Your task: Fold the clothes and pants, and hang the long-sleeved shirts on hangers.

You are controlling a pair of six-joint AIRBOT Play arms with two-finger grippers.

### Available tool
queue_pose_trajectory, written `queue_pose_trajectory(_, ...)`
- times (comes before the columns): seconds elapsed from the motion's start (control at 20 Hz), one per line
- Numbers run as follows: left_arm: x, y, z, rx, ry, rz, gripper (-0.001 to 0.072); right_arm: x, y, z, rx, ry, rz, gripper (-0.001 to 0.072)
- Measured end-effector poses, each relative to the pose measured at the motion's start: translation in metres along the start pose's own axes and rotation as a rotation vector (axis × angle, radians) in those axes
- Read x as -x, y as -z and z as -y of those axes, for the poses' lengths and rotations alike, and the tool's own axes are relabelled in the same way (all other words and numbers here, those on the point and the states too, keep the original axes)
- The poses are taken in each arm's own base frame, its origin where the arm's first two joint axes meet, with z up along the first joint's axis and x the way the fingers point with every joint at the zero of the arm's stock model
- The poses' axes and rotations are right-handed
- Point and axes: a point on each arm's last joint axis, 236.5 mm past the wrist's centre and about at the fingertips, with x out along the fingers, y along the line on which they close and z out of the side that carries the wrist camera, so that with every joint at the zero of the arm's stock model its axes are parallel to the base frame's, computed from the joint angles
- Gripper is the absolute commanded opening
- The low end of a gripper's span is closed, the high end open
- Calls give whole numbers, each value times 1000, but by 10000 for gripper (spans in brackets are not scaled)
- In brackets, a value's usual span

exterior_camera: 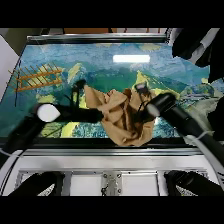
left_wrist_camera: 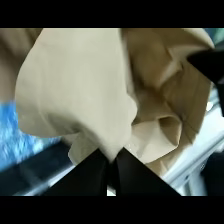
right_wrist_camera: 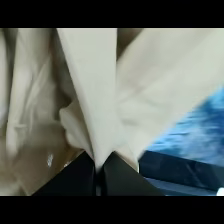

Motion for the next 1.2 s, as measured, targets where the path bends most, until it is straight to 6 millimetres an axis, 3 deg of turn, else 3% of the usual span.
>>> queue_pose_trajectory(0.15,78,-87,47,-96,47,263,15,111,-49,38,-51,-9,189,12)
queue_pose_trajectory(0.3,147,-154,90,-205,58,469,15,207,-83,76,-128,-3,417,12)
queue_pose_trajectory(0.4,177,-189,110,-252,60,556,15,242,-95,98,-179,16,516,12)
queue_pose_trajectory(0.45,188,-204,115,-265,57,584,15,250,-98,107,-198,25,540,12)
queue_pose_trajectory(0.6,194,-224,104,-243,23,573,15,255,-98,124,-238,49,541,12)
queue_pose_trajectory(0.7,174,-209,75,-183,-24,468,15,244,-84,125,-245,57,469,12)
queue_pose_trajectory(0.8,146,-171,43,-112,-68,326,16,224,-60,118,-237,54,356,12)
queue_pose_trajectory(0.9,115,-113,16,-53,-102,169,16,202,-29,102,-241,41,246,12)
queue_pose_trajectory(1.0,83,-40,-3,-5,-117,-7,16,176,5,83,-249,30,135,12)
queue_pose_trajectory(1.1,62,25,-15,28,-122,-151,15,149,40,65,-258,30,25,12)
queue_pose_trajectory(1.2,48,79,-23,65,-126,-248,16,122,69,52,-249,46,-72,13)
